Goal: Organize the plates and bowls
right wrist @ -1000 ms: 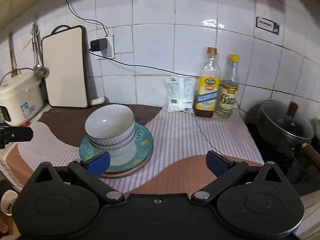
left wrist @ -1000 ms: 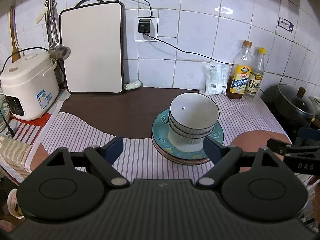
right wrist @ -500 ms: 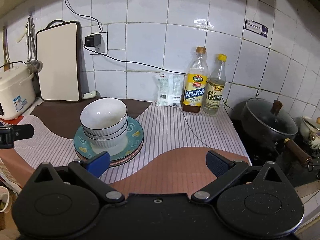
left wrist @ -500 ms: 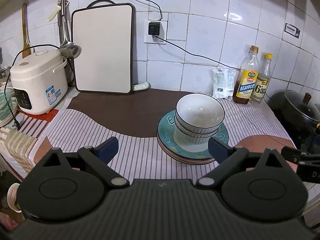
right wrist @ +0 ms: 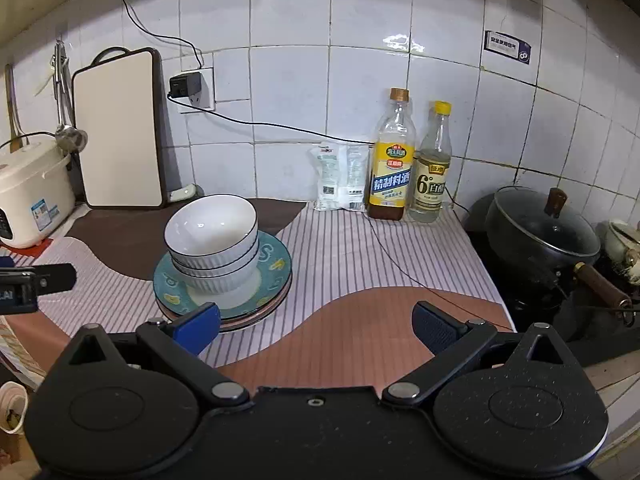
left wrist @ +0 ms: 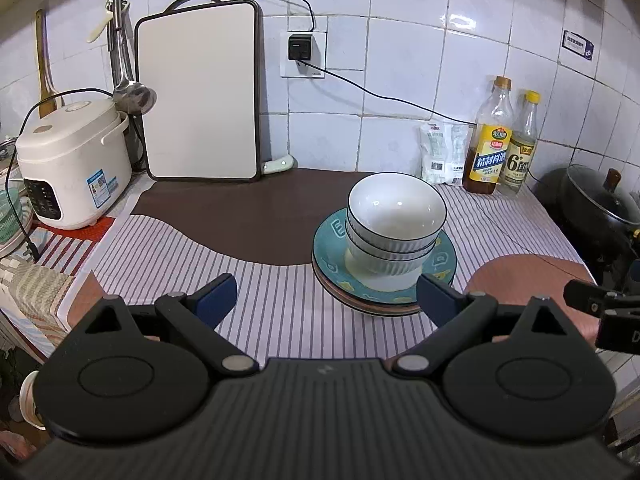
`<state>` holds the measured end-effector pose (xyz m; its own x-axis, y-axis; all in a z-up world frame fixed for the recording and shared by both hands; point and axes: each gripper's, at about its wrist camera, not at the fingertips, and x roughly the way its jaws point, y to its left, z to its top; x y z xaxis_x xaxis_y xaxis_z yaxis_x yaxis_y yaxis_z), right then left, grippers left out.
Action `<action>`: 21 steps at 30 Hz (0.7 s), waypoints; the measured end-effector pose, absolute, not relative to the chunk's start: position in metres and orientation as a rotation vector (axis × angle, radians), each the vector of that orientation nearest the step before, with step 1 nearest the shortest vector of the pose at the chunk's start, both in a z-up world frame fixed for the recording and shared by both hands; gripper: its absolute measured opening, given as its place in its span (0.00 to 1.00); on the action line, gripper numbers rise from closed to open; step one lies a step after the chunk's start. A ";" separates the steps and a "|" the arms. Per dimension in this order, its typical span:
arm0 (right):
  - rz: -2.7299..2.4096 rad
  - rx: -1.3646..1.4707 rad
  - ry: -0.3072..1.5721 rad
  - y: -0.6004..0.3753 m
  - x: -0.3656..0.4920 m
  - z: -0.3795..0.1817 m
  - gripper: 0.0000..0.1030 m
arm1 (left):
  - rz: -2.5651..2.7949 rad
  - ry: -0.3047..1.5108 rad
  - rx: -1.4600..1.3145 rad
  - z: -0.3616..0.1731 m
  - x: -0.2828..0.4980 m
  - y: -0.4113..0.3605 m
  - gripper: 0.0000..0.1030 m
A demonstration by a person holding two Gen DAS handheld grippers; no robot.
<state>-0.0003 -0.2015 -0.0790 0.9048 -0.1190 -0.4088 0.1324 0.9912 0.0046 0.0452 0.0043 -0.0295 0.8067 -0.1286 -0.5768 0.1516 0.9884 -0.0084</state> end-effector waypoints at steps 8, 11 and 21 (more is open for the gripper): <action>-0.136 -0.002 0.398 -0.195 -0.005 -0.078 1.00 | -0.151 0.625 0.036 -0.031 0.044 0.004 0.95; -0.147 -0.021 0.383 -0.193 -0.009 -0.078 1.00 | -0.159 0.633 0.053 -0.030 0.043 0.002 0.94; -0.177 -0.016 0.400 -0.194 -0.009 -0.073 1.00 | -0.156 0.638 0.073 -0.026 0.041 0.000 0.95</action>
